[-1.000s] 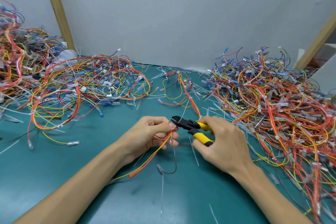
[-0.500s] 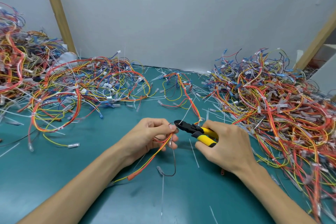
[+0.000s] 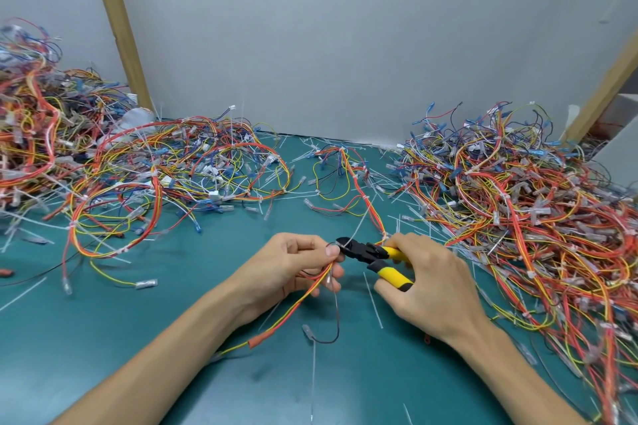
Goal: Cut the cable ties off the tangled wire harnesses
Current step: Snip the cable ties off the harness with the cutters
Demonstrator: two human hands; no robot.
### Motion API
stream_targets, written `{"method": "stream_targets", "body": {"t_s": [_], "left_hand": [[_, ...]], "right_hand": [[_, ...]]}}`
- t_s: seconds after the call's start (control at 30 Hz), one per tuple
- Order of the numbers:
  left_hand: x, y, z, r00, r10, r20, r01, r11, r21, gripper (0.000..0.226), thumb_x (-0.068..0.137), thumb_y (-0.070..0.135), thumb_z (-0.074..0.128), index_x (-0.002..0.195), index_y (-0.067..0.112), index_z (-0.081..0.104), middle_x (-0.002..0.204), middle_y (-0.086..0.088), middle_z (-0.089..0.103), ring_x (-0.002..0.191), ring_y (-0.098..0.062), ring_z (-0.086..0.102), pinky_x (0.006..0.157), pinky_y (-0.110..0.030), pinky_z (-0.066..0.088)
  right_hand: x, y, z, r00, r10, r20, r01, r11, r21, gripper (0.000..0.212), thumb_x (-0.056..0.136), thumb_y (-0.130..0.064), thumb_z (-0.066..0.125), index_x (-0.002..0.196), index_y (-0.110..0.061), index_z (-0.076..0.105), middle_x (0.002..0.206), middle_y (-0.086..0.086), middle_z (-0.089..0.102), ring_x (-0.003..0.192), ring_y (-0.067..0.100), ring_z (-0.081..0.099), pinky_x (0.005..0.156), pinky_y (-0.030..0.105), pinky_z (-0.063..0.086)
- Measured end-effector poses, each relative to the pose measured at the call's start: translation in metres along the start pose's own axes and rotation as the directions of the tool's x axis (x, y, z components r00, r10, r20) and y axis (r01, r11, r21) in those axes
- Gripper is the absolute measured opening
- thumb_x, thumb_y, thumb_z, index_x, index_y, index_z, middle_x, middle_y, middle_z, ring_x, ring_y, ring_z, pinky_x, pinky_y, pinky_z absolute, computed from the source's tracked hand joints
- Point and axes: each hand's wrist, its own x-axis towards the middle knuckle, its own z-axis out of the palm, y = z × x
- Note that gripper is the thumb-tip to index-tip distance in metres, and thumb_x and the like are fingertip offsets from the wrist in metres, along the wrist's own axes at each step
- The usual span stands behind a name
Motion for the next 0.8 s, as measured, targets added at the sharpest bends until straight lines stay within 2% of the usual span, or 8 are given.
{"method": "stream_targets", "body": {"t_s": [0.07, 0.2, 0.33, 0.53, 0.67, 0.8], "left_hand": [[-0.0008, 0.0001, 0.0010, 1.000, 0.004, 0.001, -0.004, 1.000, 0.020, 0.017, 0.084, 0.030, 0.070, 0.083, 0.014, 0.070, 0.080, -0.007, 0.070, 0.065, -0.016, 0.067, 0.052, -0.017, 0.045], [-0.0017, 0.0004, 0.0012, 1.000, 0.001, -0.002, -0.001, 0.999, 0.042, 0.013, 0.086, 0.028, 0.070, 0.078, 0.018, 0.072, 0.080, -0.006, 0.070, 0.064, -0.015, 0.067, 0.052, -0.016, 0.045], [-0.0016, 0.0008, 0.0019, 1.000, -0.008, -0.008, 0.009, 0.999, 0.039, 0.015, 0.083, 0.030, 0.070, 0.080, 0.015, 0.072, 0.079, -0.006, 0.069, 0.063, -0.015, 0.066, 0.051, -0.016, 0.044], [-0.0008, 0.0006, 0.0011, 1.000, -0.007, -0.006, 0.008, 1.000, 0.030, 0.017, 0.083, 0.030, 0.069, 0.082, 0.013, 0.071, 0.077, -0.005, 0.069, 0.062, -0.015, 0.066, 0.051, -0.016, 0.044], [-0.0011, 0.0004, 0.0009, 1.000, -0.011, -0.003, 0.011, 0.999, 0.038, 0.017, 0.082, 0.030, 0.069, 0.082, 0.013, 0.071, 0.076, -0.005, 0.069, 0.060, -0.015, 0.065, 0.049, -0.016, 0.043], [0.0000, 0.0001, 0.0015, 1.000, 0.003, -0.011, -0.002, 1.000, 0.023, 0.016, 0.082, 0.029, 0.069, 0.080, 0.013, 0.072, 0.074, -0.005, 0.068, 0.059, -0.014, 0.064, 0.048, -0.016, 0.042]], "right_hand": [[0.0008, 0.0008, -0.0012, 1.000, -0.009, 0.008, 0.009, 1.000, 0.014, 0.035, 0.065, -0.053, 0.049, 0.091, -0.032, 0.059, 0.076, -0.012, 0.056, 0.074, 0.015, 0.053, 0.063, 0.029, 0.041], [0.0005, -0.0007, -0.0045, 1.000, 0.014, 0.013, -0.014, 1.000, 0.011, 0.022, 0.062, -0.052, 0.051, 0.074, -0.034, 0.052, 0.058, -0.011, 0.050, 0.057, 0.013, 0.044, 0.051, 0.026, 0.034], [0.0005, 0.0019, -0.0054, 0.999, 0.038, 0.025, -0.038, 0.999, -0.005, 0.027, 0.062, -0.053, 0.052, 0.069, -0.027, 0.053, 0.051, -0.006, 0.049, 0.051, 0.013, 0.045, 0.048, 0.022, 0.033], [-0.0004, -0.0017, -0.0051, 1.000, 0.018, 0.004, -0.018, 1.000, 0.012, 0.020, 0.062, -0.050, 0.055, 0.073, -0.033, 0.054, 0.059, -0.011, 0.050, 0.057, 0.014, 0.045, 0.050, 0.024, 0.035], [0.0005, 0.0007, -0.0064, 0.999, 0.030, 0.031, -0.030, 1.000, 0.006, 0.027, 0.061, -0.054, 0.051, 0.066, -0.027, 0.050, 0.049, -0.006, 0.045, 0.049, 0.012, 0.043, 0.046, 0.022, 0.030], [0.0006, -0.0006, -0.0058, 1.000, 0.000, 0.023, -0.001, 1.000, 0.007, 0.024, 0.063, -0.051, 0.053, 0.075, -0.030, 0.055, 0.060, -0.010, 0.050, 0.057, 0.014, 0.045, 0.051, 0.026, 0.038]]}}
